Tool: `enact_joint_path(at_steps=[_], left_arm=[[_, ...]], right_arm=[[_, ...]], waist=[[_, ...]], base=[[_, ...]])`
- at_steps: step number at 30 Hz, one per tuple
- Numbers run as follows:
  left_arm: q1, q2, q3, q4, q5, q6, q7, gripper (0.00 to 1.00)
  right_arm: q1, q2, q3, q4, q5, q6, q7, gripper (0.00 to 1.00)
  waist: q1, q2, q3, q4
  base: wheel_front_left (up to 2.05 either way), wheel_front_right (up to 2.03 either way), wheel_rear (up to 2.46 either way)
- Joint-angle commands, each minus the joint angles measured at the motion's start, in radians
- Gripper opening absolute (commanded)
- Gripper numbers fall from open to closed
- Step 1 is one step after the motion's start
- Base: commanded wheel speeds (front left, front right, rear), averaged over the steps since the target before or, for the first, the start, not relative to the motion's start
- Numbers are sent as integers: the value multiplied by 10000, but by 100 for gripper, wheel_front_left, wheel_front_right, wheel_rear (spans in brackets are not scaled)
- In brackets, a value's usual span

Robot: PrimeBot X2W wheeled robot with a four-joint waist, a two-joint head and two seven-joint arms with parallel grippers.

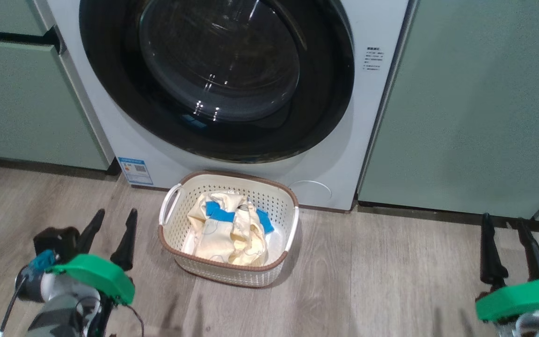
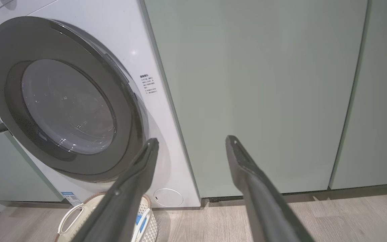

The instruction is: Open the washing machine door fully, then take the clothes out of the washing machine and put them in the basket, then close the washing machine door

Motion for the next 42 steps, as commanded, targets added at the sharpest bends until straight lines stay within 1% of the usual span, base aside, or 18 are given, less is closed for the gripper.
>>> enact_joint_path(at_steps=[1,15,34,35,40,42], left_arm=[[-295,369,402,-178,-34,-10,-61,100],[-262,252,488,-116,-105,-10,-61,100],[-265,221,243,-304,-356,-10,-61,100],[120,-86,-74,57,-300,2,5,0],[661,-505,-163,665,-347,4,28,0],[651,-528,-125,629,-533,4,97,0]], right_arm=[[-173,-16,128,-397,-26,-32,-55,100],[141,-16,-107,-563,-123,-32,-55,100],[74,-16,83,-51,-253,-32,-55,100],[322,19,-177,272,-168,2,2,0],[736,126,-178,1017,-108,2,50,0],[706,124,-200,1006,105,1,120,0]], waist=[[0,-1,-18,-47],[0,-1,-110,-164],[0,-1,-63,-86],[0,-1,-61,-83],[1,-1,-57,-78],[1,-1,-50,-69]], base=[[0,0,0],[0,0,0],[0,0,0],[0,0,0],[0,0,0],[0,0,0]])
